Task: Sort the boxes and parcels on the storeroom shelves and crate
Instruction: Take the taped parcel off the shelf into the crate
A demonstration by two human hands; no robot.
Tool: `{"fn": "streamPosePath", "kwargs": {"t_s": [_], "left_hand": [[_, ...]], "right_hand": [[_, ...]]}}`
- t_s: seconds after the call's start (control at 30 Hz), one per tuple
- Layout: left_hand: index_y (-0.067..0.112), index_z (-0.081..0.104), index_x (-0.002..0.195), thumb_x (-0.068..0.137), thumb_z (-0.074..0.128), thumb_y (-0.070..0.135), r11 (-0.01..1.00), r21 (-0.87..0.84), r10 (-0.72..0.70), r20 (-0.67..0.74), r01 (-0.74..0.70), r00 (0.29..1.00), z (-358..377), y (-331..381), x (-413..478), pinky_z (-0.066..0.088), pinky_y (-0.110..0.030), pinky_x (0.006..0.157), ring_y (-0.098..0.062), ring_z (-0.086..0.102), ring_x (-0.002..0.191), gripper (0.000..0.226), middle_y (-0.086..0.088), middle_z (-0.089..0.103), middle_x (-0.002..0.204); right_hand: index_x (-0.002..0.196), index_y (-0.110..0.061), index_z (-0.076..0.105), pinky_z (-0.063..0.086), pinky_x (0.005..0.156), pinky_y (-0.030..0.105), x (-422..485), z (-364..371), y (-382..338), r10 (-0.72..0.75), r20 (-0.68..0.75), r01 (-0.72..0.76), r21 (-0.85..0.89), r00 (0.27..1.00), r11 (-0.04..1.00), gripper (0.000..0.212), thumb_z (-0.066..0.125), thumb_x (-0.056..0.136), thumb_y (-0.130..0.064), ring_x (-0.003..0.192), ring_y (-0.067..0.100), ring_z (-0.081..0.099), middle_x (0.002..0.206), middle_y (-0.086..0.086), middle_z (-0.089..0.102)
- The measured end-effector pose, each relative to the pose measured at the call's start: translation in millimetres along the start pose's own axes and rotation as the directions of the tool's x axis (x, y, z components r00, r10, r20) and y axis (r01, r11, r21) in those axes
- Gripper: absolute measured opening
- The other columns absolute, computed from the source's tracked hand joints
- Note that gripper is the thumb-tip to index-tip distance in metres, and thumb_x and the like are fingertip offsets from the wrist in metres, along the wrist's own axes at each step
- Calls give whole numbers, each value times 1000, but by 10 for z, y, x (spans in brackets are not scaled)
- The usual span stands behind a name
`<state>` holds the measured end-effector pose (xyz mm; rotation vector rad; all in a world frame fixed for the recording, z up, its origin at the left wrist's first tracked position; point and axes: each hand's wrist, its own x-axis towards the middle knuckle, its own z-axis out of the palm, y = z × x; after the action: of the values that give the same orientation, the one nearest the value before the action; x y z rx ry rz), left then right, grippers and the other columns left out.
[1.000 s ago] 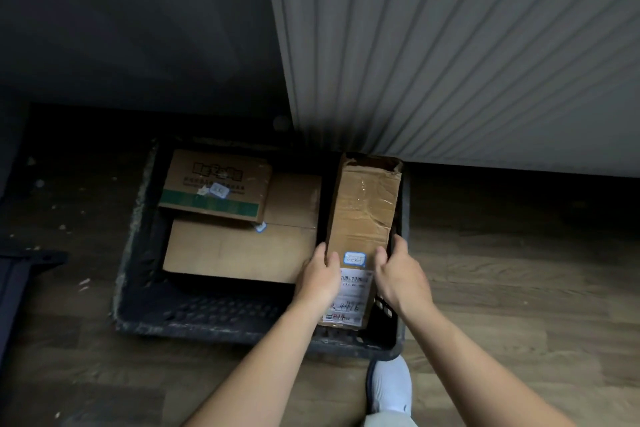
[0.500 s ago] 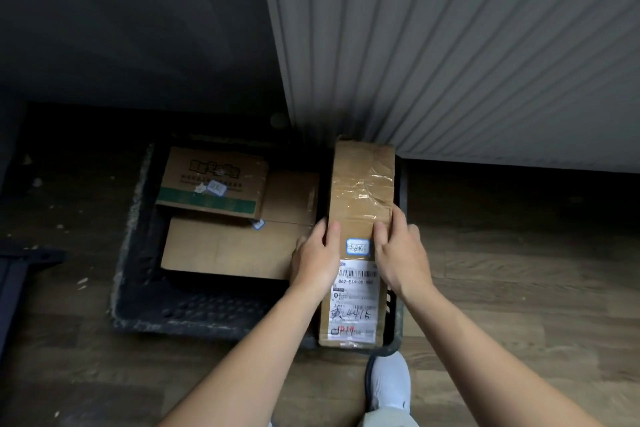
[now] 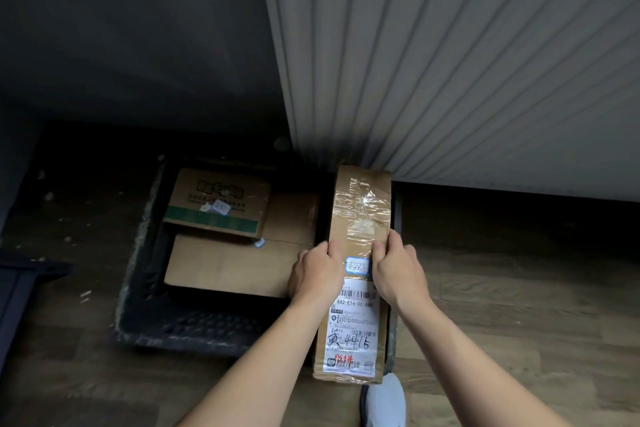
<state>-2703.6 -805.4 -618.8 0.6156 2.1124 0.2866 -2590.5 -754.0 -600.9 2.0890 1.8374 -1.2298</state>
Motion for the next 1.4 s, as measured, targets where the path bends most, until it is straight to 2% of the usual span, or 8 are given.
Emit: {"fn": "streamPosePath", "kwargs": {"t_s": [0.23, 0.53, 0.7, 0.83, 0.9, 1.03, 1.2, 1.4], "left_hand": [[24, 62, 95, 96, 25, 49, 1000, -4, -27, -5, 27, 1000, 138, -52, 70, 45, -34, 78, -32, 58, 96, 45, -9, 63, 105], [22, 62, 97, 97, 27, 49, 998, -38, -47, 17, 48, 999, 170, -157, 205, 47, -36, 86, -32, 58, 102, 45, -11, 64, 109], [32, 57, 123, 97, 31, 54, 992, -123, 9, 74, 0, 997, 171, -259, 206, 47, -37, 94, -29, 57, 109, 43, -9, 61, 119], [26, 46, 139, 96, 34, 53, 985, -170, -9, 78, 22, 997, 48, -140, 83, 41, -36, 101, -28, 50, 123, 52, -9, 51, 136], [24, 44, 141, 97, 33, 53, 988, -151, -19, 76, 30, 997, -58, -119, -27, 39, -32, 97, -23, 51, 117, 54, -6, 48, 140], [20, 47, 134, 99, 31, 51, 987, -147, -49, 85, 61, 995, -337, -94, -253, 42, -33, 92, -26, 52, 117, 49, -6, 51, 135], [17, 50, 126, 101, 31, 43, 975, -220, -24, 65, 37, 998, -880, 140, -738, 37, -29, 82, -19, 48, 97, 40, -2, 56, 118], [20, 50, 117, 102, 33, 42, 913, -404, -29, 46, 45, 999, -1760, 327, -1794, 48, -41, 96, -22, 53, 101, 31, 0, 53, 104]], "right_hand": [[123, -19, 46, 36, 81, 35, 155, 72, 99, 10, 50, -7, -55, 999, 998, 31, 30, 103, -37, 106, 35, 54, 115, 14, 53], [130, -17, 42, 36, 77, 36, 267, 200, 62, 13, 67, 0, -204, 998, 979, 37, 27, 104, -39, 109, 36, 55, 123, 16, 52], [140, -25, 36, 40, 86, 41, 147, 213, 69, 38, 1, -38, -116, 999, 993, 44, 26, 102, -42, 112, 37, 54, 127, 16, 50], [150, -23, 24, 41, 95, 45, -17, 68, 58, 44, -32, -49, -176, 999, 983, 53, 30, 101, -43, 121, 38, 51, 137, 16, 44], [150, -20, 23, 40, 96, 44, -100, -25, 7, 41, -38, -48, -193, 998, 980, 55, 31, 101, -43, 123, 37, 49, 140, 16, 42], [150, -19, 25, 41, 91, 42, -341, -188, -202, 13, -14, -15, -188, 1000, 982, 53, 29, 103, -42, 121, 36, 51, 142, 14, 42], [150, -17, 27, 41, 91, 40, -789, -451, -642, -23, 20, 26, -153, 1000, 988, 53, 29, 103, -41, 122, 34, 51, 142, 14, 44], [147, -15, 32, 42, 95, 38, -1800, -941, -1292, -132, 85, 136, -40, 988, 990, 50, 32, 103, -38, 121, 33, 53, 137, 17, 53]]}}
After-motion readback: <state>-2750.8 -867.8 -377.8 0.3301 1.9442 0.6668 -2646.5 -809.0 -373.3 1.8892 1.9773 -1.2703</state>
